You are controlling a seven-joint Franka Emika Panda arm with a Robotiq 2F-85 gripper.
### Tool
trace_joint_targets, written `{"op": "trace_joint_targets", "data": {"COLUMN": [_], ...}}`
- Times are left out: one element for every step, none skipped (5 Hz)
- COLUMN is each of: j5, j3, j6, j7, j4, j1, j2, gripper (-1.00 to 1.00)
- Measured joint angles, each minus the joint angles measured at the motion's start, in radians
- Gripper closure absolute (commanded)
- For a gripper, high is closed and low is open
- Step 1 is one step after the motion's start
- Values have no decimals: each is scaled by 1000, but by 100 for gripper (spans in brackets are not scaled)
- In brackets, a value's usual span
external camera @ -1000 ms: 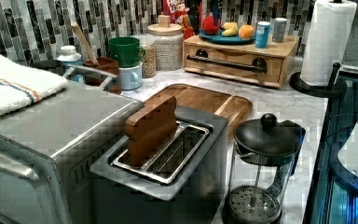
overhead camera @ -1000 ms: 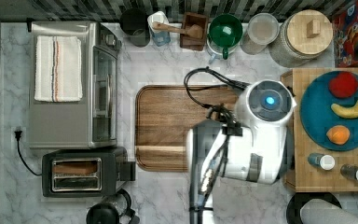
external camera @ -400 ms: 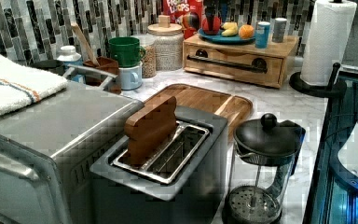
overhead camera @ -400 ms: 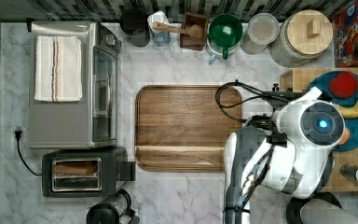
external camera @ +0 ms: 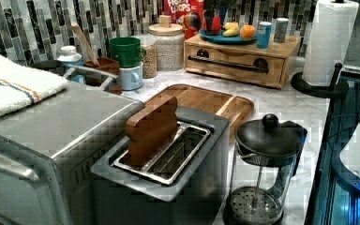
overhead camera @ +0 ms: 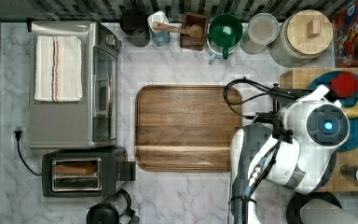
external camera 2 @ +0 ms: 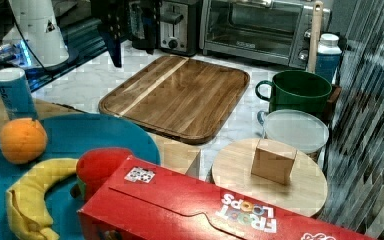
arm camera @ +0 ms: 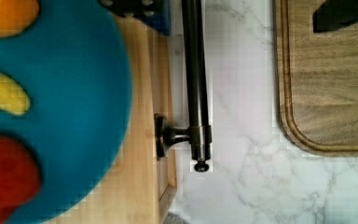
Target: Open the drawer.
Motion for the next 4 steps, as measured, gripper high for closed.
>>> {"op": "trace_joint_targets", "data": {"j5": [-7, -5, -5, -5], "j3": [3, 6, 5, 11], "j6": [4, 56, 160, 188], "j7": [0, -19, -22, -44], "j4": [0, 0, -4, -4], "j1": [13, 18, 17, 12], "j2": [40, 95, 150, 188], "gripper": [-100, -100, -100, -100]}}
